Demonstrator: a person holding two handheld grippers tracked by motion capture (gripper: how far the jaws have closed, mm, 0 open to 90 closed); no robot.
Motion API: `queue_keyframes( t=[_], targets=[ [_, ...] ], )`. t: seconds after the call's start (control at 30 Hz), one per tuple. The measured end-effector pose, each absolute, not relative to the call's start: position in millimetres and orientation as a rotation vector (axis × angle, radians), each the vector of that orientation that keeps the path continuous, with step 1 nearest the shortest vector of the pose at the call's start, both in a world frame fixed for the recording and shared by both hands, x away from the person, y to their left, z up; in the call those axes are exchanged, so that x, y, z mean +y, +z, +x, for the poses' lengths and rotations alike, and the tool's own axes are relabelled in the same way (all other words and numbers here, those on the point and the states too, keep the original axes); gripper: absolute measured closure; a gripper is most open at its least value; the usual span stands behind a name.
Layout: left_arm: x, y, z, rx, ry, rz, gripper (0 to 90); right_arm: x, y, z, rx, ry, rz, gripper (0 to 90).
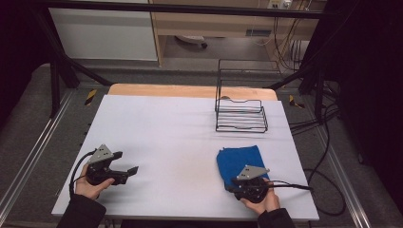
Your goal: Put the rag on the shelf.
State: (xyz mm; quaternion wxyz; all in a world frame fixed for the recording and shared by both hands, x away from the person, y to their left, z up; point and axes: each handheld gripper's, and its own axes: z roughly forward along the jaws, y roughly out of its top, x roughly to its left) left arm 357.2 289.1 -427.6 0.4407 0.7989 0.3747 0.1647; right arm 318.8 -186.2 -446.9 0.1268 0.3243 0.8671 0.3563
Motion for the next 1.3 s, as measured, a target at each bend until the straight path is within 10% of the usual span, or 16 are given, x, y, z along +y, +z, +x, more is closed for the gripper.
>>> queue_keyframes(
  t=[0.2,0.7,0.8,1.03,1.3],
  targets=[
    [289,-427,357,0.927,0.41,1.982,10.1,-186,-445,322,2.523,1.021,1.004,87.0],
    [290,-428,359,0.937,0.408,1.98,10.1,-146,-427,348,2.418,1.227,1.231,87.6],
    [290,-428,358,0.932,0.408,1.981,10.1,-135,-430,356,2.407,1.238,1.271,85.5],
    [290,-428,358,0.931,0.407,1.982,10.1,-163,-409,359,2.362,1.299,1.155,47.3],
    [289,-429,359,0.934,0.403,1.989,10.1,-248,-416,374,2.189,1.102,1.317,56.1]
  ],
)
